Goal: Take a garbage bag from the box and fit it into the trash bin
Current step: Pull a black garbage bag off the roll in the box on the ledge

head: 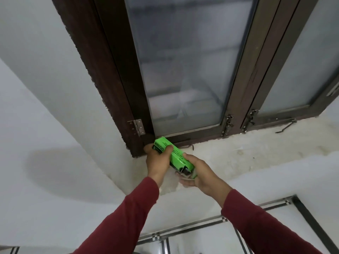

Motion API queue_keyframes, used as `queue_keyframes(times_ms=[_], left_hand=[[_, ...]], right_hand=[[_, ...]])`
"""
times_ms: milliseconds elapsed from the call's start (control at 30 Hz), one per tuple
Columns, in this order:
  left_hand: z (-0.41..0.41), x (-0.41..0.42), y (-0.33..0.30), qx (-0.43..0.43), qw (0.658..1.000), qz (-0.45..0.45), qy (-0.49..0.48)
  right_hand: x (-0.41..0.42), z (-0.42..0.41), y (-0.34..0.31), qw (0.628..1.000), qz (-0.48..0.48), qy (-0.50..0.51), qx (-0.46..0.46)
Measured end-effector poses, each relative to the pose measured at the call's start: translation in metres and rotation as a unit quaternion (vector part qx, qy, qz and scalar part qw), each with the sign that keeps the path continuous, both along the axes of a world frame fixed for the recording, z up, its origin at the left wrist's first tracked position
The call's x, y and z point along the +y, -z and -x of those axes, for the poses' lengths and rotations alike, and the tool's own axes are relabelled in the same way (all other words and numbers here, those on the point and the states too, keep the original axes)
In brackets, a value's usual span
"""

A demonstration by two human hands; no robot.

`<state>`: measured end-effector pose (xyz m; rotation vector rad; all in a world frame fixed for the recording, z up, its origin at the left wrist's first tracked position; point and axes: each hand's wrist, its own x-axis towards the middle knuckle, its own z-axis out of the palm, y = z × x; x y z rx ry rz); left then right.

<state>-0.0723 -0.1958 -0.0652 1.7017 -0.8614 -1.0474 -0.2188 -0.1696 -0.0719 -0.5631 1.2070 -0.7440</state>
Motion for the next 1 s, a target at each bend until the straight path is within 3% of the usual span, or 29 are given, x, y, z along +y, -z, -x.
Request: queue_keyframes(times_ms=[133,267,433,567,667,767,867,1000], left_hand=[[0.021,0.006,-0.012,0.133,0.987,-0.007,-0.093],[0.039,0.017,-0.040,0.009,0.987,0.146,-0.072],[0.059,0.037,-0.082,-0.115,0.942,0.309,0.065],[0.052,0.034,-0.096,-0.083,0.936,0.340,0.027],[0.037,0.020,-0.081,0.070,0.962,0.239,-0.114],[0.016,0.005,-0.047,0.264,0.935,0.013,-0.238],[0.005,-0.001,-0.017,0.289,0.923,-0.112,-0.229],[0.003,-0.008,0.001,0.299,0.923,-0.137,-0.202]], right_hand=[[0.004,0.016,-0.005,0.985,-0.009,0.116,-0.127],[0.001,0.023,-0.009,0.954,-0.023,0.182,-0.236],[-0.002,0.027,-0.012,0.926,-0.006,0.214,-0.312],[0.002,0.034,-0.019,0.930,0.002,0.228,-0.289],[0.006,0.050,-0.019,0.930,-0.005,0.247,-0.272],[0.009,0.068,-0.016,0.935,-0.003,0.262,-0.239],[0.012,0.074,-0.019,0.939,0.001,0.257,-0.229],[0.013,0.067,-0.031,0.939,-0.014,0.237,-0.248]])
